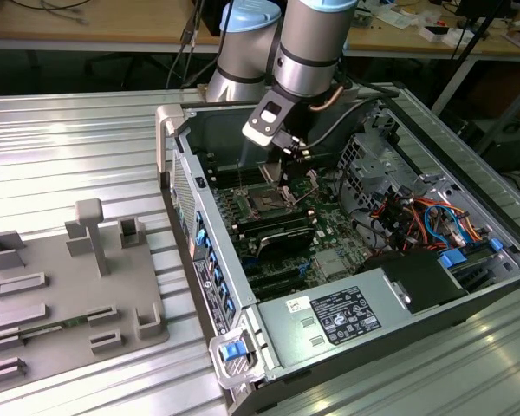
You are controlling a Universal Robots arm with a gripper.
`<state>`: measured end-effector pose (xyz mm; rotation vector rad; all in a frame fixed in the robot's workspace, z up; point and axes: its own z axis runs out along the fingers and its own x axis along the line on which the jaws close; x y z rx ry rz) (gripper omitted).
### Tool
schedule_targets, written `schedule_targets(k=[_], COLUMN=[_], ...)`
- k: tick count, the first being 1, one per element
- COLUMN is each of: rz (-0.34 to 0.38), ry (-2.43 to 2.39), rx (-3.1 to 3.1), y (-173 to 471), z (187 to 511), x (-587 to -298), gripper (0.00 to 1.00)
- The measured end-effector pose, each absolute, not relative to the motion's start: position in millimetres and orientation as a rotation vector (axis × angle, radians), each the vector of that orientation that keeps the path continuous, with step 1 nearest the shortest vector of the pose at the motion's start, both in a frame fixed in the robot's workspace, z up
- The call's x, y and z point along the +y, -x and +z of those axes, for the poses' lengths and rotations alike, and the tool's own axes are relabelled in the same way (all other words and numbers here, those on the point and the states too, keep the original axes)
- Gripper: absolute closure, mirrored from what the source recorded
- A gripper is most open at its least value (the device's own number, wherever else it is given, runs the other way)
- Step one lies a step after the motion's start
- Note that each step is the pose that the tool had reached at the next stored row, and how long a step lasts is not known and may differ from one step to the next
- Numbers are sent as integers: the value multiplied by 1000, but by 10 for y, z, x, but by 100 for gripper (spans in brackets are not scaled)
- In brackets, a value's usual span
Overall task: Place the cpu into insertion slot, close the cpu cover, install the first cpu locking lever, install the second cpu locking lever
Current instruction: 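Place the cpu into insertion slot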
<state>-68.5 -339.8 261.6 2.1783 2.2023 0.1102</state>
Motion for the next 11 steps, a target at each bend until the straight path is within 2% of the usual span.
schedule_targets(k=[11], rz=[108], ry=[-2179], rx=[2203], y=[688], z=[2368], x=[-3394], gripper=[45])
